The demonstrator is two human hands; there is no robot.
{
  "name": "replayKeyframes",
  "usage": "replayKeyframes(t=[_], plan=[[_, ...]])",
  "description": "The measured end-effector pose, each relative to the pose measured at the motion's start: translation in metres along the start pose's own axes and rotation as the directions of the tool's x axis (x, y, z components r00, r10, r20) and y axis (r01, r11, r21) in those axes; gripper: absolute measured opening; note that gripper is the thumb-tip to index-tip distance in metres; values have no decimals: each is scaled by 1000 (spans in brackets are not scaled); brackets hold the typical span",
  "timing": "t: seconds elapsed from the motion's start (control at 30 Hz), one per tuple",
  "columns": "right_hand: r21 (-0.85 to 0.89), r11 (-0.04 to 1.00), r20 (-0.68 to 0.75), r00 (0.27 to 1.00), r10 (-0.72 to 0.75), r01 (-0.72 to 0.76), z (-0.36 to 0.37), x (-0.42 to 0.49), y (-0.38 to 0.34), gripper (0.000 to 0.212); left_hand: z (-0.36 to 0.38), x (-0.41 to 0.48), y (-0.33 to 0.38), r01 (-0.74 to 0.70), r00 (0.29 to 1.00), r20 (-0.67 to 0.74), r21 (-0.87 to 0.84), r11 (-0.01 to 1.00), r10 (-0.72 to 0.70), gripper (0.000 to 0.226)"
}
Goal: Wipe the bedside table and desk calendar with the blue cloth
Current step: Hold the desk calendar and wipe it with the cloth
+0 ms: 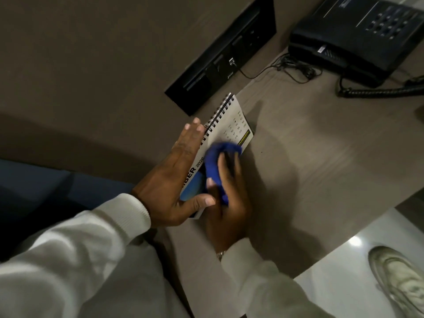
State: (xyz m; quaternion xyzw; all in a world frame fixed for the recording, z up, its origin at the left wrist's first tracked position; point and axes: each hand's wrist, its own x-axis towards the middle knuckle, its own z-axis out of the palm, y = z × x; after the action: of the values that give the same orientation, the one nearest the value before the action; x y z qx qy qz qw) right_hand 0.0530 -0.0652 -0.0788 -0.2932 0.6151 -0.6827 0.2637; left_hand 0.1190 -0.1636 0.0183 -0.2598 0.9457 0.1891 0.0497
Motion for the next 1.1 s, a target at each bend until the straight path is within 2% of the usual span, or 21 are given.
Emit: replayKeyframes(t=[0.07,0.13,0.3,0.4,0.5,0.63,0.7,0.83,0.9,1.0,1.07,1.1], plan=[[47,998,-87,996,-36,40,2,28,-5,47,1,0,0,-8,1000,-4,1,1000,8,106],[49,999,-151,989,-7,15,4,59,-5,48,1,1,0,-6,1000,-11,-3,1000,6,107],[-54,988,-133,982,136,-145,-7,56,9,47,0,1,2,14,1000,-10,-18,1000,-14,107],[-134,990,-85,996,26,-37,-12,26,17,45,0,0,2,17,1000,-8,-24,1000,-17,105],[-67,998,8,1000,2,-2,-14,17,11,50,-1,-1,1,15,1000,1,-16,1000,-15,106],[-16,993,-19,993,-115,114,-12,50,2,46,0,-1,1,11,1000,-4,1,1000,-11,106],[-21,997,-71,994,-79,77,-9,70,0,47,0,-1,0,18,1000,-7,-6,1000,-18,106],[-90,991,-138,986,89,-102,-7,71,1,46,1,-1,-2,20,1000,-22,-15,1000,-21,106],[-200,959,-84,979,187,-200,-10,59,0,47,2,-2,-4,20,999,-38,-6,1000,-21,105],[-272,920,107,941,322,-283,-29,51,-9,46,2,-1,-2,39,998,-44,17,999,-38,105],[-339,910,243,911,332,-240,-52,54,-21,46,0,-2,2,60,997,-42,63,996,-58,104],[-392,906,307,906,291,-158,-68,58,-29,47,0,-2,5,65,997,-48,90,994,-61,103]])
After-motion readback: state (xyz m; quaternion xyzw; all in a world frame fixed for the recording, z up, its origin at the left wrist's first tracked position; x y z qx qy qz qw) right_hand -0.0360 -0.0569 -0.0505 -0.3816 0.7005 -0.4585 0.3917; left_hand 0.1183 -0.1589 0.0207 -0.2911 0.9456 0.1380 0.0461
